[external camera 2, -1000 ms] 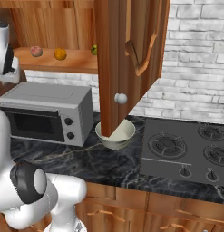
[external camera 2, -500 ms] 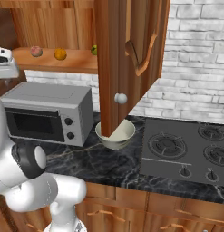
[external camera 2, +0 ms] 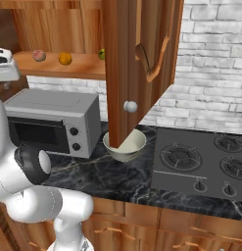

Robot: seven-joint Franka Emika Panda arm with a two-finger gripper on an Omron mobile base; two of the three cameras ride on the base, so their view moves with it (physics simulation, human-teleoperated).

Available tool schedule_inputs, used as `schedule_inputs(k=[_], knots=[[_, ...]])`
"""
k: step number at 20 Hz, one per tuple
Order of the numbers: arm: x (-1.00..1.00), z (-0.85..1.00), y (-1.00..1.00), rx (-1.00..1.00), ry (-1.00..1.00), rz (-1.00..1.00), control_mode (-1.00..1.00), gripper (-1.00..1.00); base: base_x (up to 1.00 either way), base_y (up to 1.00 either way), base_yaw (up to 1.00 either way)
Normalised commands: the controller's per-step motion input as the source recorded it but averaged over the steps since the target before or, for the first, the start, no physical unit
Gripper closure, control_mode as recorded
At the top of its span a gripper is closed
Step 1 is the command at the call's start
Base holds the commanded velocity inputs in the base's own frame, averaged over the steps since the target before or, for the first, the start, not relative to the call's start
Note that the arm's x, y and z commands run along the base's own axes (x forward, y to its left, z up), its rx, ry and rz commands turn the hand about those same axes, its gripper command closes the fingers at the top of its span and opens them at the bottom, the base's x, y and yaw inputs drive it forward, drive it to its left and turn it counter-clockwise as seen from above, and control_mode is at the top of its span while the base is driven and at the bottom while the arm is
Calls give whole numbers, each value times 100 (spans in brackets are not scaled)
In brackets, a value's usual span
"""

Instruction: Open the cabinet. Pick the peach and orange from the cabinet and place them into the bowl. Then close the cabinet.

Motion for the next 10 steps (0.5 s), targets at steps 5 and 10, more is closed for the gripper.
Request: schedule_inputs(k=[5,10], knots=[[0,12,-29,0,-28,5,-100,-100,0,0,0],[-1,20,-36,0,-41,5,-100,-100,0,0,0]])
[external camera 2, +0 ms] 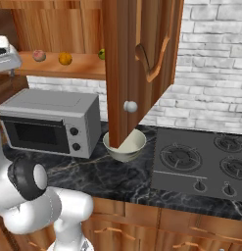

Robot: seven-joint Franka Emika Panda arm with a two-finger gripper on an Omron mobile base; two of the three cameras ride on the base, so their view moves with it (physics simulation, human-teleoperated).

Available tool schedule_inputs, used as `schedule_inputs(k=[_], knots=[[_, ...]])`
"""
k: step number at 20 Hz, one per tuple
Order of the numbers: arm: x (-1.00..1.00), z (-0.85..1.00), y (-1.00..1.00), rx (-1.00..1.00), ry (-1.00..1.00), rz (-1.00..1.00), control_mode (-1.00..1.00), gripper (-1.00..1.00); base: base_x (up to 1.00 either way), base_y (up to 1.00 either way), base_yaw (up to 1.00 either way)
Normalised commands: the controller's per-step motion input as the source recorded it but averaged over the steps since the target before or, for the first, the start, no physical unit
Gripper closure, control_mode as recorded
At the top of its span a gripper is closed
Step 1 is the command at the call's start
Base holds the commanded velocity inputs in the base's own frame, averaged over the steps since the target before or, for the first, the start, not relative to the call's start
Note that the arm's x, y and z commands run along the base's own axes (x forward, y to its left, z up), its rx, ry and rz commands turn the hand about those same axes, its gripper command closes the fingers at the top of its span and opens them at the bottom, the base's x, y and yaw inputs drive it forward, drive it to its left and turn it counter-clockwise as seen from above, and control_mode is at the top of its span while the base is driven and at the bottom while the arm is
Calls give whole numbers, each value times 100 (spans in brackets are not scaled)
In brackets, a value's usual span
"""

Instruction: Open the cabinet. Pick the peach and orange from the cabinet and place them into the bowl. Then close the cabinet.

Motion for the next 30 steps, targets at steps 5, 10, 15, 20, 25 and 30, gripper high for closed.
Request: schedule_inputs(k=[5,10,15,20,25,30], knots=[[-14,-19,-73,3,-23,8,-100,-100,0,0,0],[-6,16,-63,12,-43,1,-100,-100,0,0,0],[-3,-16,-35,29,-17,0,-100,-100,0,0,0],[0,14,0,8,-9,-6,-100,-100,0,0,0],[34,36,12,0,-4,-30,-100,-100,0,0,0],[16,22,1,0,-1,-29,-100,-100,0,0,0]])
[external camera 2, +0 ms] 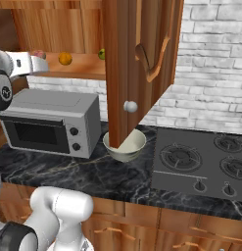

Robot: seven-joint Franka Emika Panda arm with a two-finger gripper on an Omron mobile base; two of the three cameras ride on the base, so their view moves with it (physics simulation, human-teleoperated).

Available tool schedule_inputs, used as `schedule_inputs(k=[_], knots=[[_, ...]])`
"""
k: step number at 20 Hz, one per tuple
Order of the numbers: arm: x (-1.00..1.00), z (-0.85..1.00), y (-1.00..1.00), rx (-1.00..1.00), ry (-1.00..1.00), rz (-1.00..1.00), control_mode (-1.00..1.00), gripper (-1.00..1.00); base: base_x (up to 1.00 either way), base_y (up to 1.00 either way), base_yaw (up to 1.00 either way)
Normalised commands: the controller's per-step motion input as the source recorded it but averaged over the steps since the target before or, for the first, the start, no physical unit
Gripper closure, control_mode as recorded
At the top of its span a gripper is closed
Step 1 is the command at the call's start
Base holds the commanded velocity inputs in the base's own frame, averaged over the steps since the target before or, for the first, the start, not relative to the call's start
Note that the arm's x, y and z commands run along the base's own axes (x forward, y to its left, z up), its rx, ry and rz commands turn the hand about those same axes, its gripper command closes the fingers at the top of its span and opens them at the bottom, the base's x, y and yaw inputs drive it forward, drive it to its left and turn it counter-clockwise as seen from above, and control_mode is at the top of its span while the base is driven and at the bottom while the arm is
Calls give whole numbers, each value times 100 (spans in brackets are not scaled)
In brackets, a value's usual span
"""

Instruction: Open the cabinet. Pick the peach and orange from the cabinet and place them into the bowl. Then close the cabinet.

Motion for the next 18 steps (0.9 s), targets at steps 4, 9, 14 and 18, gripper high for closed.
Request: schedule_inputs(k=[4,9,14,18], knots=[[16,0,-1,0,0,-2,-100,-100,0,0,0],[42,1,-8,5,4,0,-100,-100,0,0,0],[49,0,-3,5,0,0,-100,-100,0,0,0],[68,0,0,11,0,-3,-100,-100,0,0,0]])
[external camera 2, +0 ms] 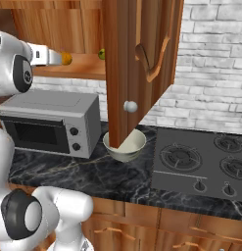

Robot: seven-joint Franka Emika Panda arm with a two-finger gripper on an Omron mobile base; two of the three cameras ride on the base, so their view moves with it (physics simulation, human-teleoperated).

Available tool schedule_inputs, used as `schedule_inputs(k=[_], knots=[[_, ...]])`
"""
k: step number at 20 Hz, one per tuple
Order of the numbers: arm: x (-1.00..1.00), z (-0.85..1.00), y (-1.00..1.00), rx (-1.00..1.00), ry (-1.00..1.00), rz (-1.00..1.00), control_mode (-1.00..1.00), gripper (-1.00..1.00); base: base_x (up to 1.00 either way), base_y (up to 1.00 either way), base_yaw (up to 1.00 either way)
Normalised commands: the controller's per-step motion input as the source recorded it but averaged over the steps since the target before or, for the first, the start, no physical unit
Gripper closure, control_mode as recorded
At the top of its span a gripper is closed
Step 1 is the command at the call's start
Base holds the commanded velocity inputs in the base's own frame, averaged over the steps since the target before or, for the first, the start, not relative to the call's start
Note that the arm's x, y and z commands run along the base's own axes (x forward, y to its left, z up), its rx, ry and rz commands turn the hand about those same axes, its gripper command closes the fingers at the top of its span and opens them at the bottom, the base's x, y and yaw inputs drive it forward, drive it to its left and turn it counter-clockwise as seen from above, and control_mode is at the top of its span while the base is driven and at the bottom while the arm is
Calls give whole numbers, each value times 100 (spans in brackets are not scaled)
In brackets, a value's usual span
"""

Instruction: Open the cabinet. Pick the peach and orange from the cabinet and place them into the bowl. Then close the cabinet.

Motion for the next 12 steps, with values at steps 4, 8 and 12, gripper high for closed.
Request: schedule_inputs(k=[4,8,12], knots=[[79,0,0,16,0,-4,-100,-100,0,0,0],[72,-2,0,20,0,-4,-100,-100,0,0,0],[45,-12,0,8,0,0,-100,-100,0,0,0]])
